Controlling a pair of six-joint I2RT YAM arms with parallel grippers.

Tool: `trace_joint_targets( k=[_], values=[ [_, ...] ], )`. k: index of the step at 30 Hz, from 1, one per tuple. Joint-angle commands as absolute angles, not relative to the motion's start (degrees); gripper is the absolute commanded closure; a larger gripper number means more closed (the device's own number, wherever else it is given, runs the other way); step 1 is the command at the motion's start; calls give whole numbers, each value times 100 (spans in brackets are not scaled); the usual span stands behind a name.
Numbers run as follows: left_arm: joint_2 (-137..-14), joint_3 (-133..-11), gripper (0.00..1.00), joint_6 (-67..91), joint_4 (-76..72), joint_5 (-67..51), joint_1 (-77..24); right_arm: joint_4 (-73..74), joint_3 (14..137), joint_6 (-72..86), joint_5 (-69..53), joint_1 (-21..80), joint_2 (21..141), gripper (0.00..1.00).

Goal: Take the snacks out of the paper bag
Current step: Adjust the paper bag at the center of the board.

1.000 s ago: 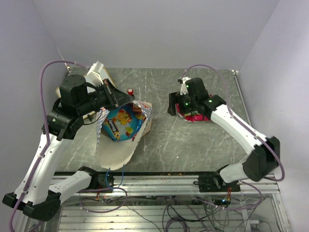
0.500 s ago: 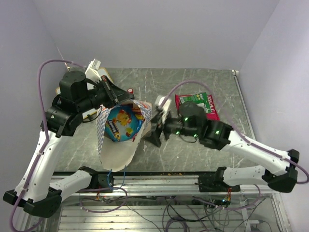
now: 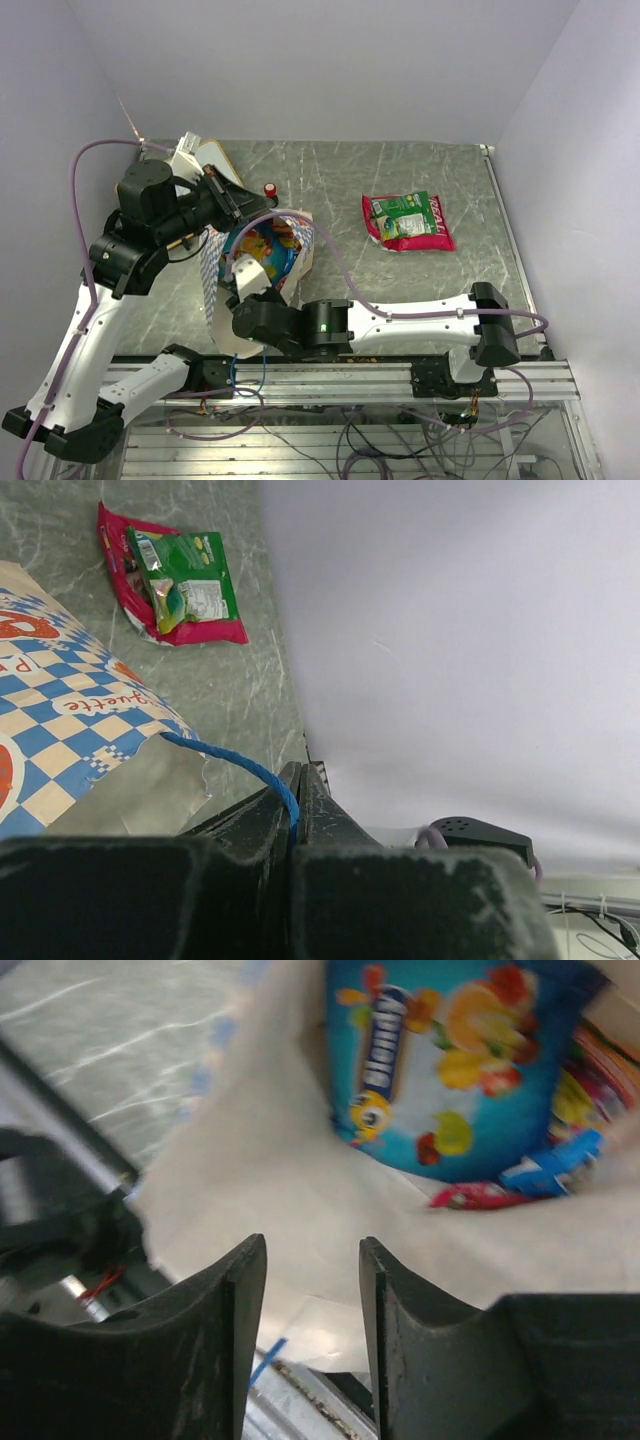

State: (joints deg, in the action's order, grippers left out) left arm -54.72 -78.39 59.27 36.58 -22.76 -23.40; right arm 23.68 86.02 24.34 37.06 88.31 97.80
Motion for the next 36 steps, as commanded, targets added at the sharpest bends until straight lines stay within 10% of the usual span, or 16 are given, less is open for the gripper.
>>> trace_joint_targets(
  k=[1, 17, 23, 30, 36],
  values=[
    [-5210, -7910, 93, 6067, 3051, -2749, -2364, 3112, 8418, 4161, 5589, 8789, 9769, 60],
    [-4772, -7890, 93, 5561, 3617, -2791, -2364, 7584, 8356, 8627, 6058, 8656, 10180, 53],
    [-4720, -7845, 93, 5428, 3916, -2987, -2364, 5797, 7582, 6918, 6226, 8657, 9535, 49],
    [-4858, -8224, 93, 5131, 4189, -2997, -2364, 193, 6492, 2931, 5278, 8780, 8963, 52],
    [-4850, -8202, 93, 5277, 3921, -2857, -2364, 191, 7750, 2456, 6370, 8827, 10275, 69]
  ],
)
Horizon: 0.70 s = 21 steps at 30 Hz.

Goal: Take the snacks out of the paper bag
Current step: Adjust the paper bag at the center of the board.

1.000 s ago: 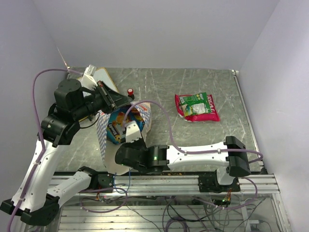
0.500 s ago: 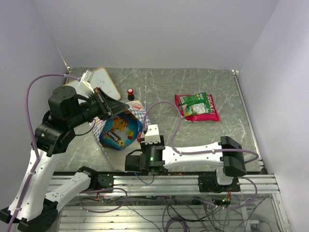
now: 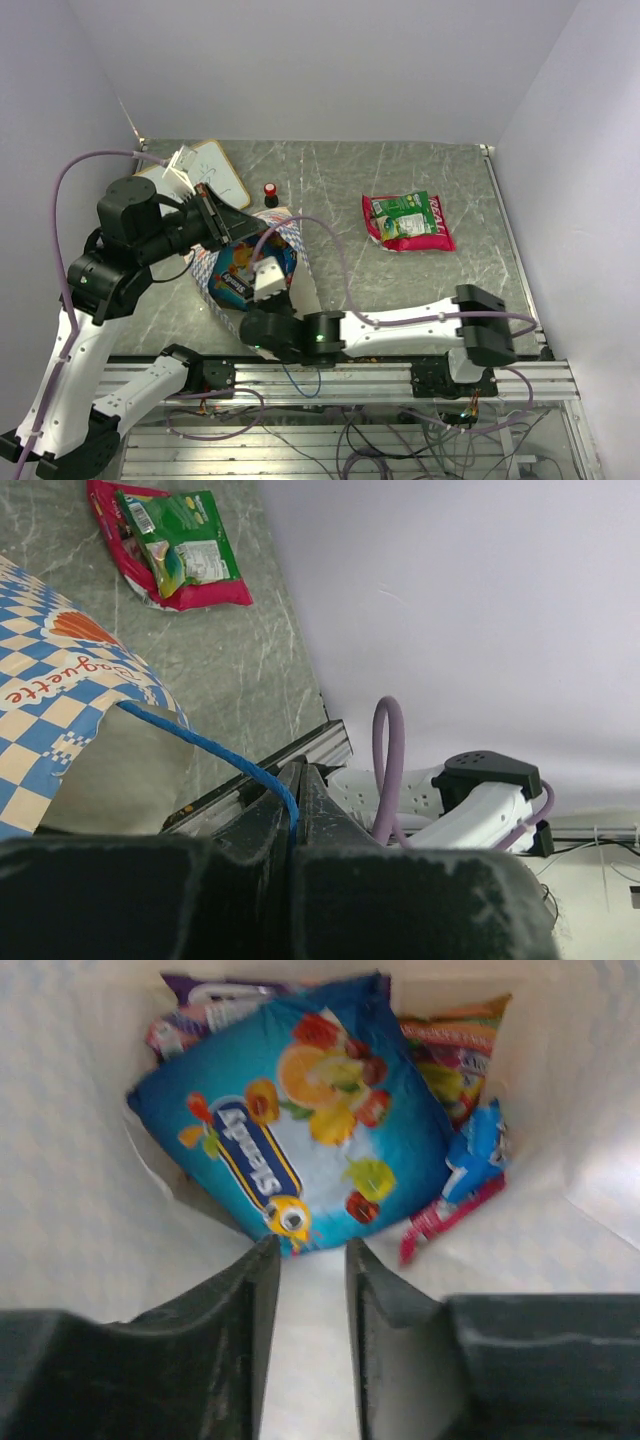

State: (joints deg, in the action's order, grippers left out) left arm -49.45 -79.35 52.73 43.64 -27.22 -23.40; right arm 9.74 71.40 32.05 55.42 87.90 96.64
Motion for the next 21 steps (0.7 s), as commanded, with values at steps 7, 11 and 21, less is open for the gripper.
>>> trace_joint_targets(
  k=[7, 11, 21],
  values=[
    [-4973, -8807, 93, 4798, 4765, -2424, -2364, -466, 6898, 2617, 5912, 8172, 10019, 85],
    [-4903, -8687, 93, 4846, 4856, -2393, -2364, -492, 6682, 2583, 5840, 7947, 10178, 90],
    [-4777, -8637, 93, 4525, 5274, -2289, -2364, 3084, 7134, 5056, 6513, 7900, 10027, 89]
  ],
)
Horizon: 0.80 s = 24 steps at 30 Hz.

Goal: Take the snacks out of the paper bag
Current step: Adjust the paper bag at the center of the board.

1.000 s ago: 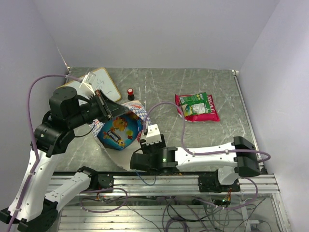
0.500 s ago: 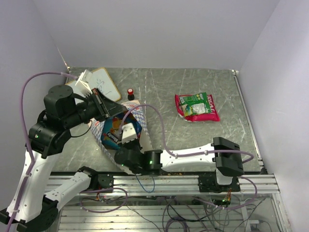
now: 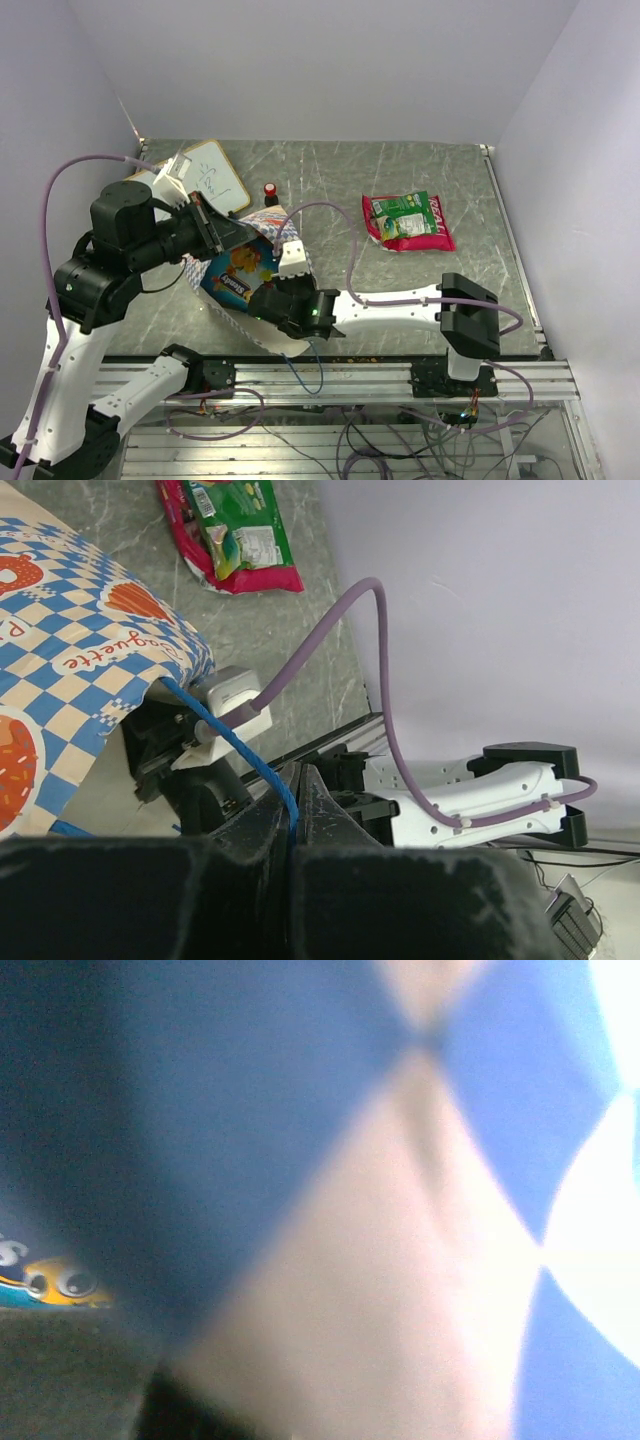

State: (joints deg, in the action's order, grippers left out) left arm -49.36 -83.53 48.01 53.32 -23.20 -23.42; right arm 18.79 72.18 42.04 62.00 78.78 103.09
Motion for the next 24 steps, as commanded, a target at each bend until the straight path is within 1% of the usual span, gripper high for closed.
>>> trace_joint_targets(
  k=[1, 3, 6, 8, 11, 14, 17, 19, 20, 21, 23, 24],
  values=[
    [-4785, -8692, 93, 4461, 5388, -2259, -2364, 2786, 6989, 4696, 6452, 7928, 9870, 87],
    [-4834, -8846, 93, 4326, 5634, -2203, -2364, 2145, 6624, 4138, 6363, 7949, 9524, 84],
    [-4871, -8950, 93, 4222, 5843, -2202, -2364, 1976, 6352, 4225, 6208, 7823, 9248, 82],
    [-4817, -8876, 93, 4212, 5797, -2239, -2364, 1467, 6193, 3730, 5965, 7787, 9149, 80],
    [-4757, -8721, 93, 4332, 5655, -2291, -2364, 214, 5950, 2616, 5085, 7800, 8963, 76],
    [-4760, -8631, 93, 4494, 5432, -2449, -2364, -648, 5882, 1982, 4386, 7888, 8887, 70],
    [-4745, -8583, 93, 4497, 5317, -2525, -2364, -1550, 5882, 1285, 3612, 7919, 9019, 62],
    [-4798, -8646, 93, 4468, 5337, -2522, -2364, -2188, 5904, 495, 2625, 7896, 9183, 52],
    [-4827, -8689, 93, 4464, 5344, -2522, -2364, -2358, 5973, -207, 1916, 7893, 9273, 50],
    [-4860, -8718, 93, 4476, 5338, -2530, -2364, -2569, 6038, -666, 1604, 7890, 9344, 47],
    [-4858, -8725, 93, 4506, 5246, -2560, -2364, -2650, 6266, -1083, 1279, 7876, 9474, 40],
    [-4834, -8720, 93, 4521, 5174, -2561, -2364, -2612, 6388, -1234, 1351, 7856, 9555, 39]
  ],
)
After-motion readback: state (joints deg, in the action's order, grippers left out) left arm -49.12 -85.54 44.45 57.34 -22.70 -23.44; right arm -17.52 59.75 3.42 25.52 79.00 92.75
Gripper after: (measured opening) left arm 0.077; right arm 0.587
